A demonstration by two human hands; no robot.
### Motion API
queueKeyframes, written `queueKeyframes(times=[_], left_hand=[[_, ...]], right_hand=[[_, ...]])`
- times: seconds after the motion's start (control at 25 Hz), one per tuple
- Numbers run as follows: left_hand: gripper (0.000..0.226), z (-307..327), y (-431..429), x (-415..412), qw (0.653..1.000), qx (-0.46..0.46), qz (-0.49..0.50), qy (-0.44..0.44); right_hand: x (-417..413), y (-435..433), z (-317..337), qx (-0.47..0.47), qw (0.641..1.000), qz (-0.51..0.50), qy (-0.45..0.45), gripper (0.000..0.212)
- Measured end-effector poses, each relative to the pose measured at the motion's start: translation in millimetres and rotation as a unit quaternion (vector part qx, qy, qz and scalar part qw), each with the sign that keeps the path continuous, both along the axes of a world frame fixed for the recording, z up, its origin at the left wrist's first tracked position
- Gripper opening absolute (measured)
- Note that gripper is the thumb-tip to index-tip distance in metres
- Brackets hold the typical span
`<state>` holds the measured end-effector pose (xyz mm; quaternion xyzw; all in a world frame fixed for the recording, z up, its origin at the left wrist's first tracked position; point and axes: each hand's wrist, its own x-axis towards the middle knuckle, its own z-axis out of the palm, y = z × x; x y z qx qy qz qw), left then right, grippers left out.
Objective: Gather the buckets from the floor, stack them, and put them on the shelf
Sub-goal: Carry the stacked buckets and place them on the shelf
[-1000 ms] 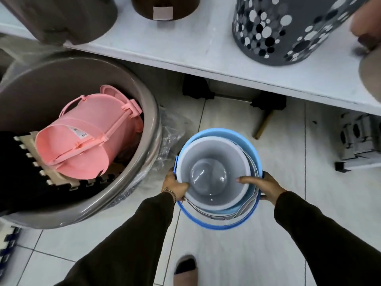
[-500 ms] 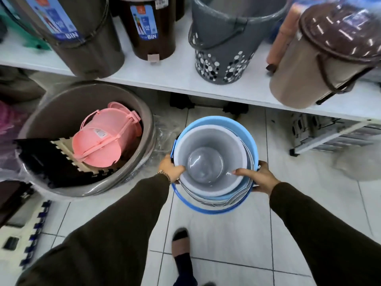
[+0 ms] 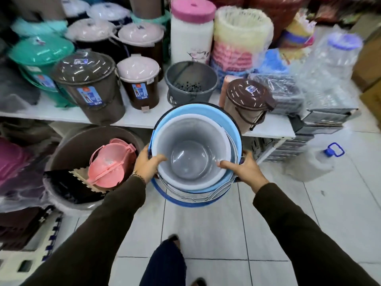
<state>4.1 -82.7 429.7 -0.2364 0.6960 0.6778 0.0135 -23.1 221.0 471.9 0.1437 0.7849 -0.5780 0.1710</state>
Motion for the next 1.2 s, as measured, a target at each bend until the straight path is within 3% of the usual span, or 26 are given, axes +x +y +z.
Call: queueKeyframes(times=[0.16,0.28,0.64,0.92,1.08,1.2], left_hand=[[0.053,76,4,-15,0.996,0.042,0.03,0.075],[0.041,127,3,-47,0.986,0.084,0.057,0.129],[0.037,230,-40,-259,0.977,0.091,0.038,0.187],[0.039,179,-78,-405,0.997,0.063,0.013,0.052],[0.061,113,-86,-450,0.997,0.053,-0.021,-0.058],[0.073,67,-87,-471,0.99,0.01,-0.067,-0.122]], right_hand=[[-10,-1,74,0.006,0.996,-0.014,0.089,0.087],[-43,-3,128,0.037,0.989,-0.024,0.139,0.097],[-258,-56,220,0.055,0.975,-0.032,0.211,0.114],[-398,-95,158,0.056,0.994,-0.051,0.084,0.115],[-433,-106,93,0.022,0.996,-0.08,0.007,0.067],[-451,-104,52,0.055,0.995,-0.07,-0.049,0.056]])
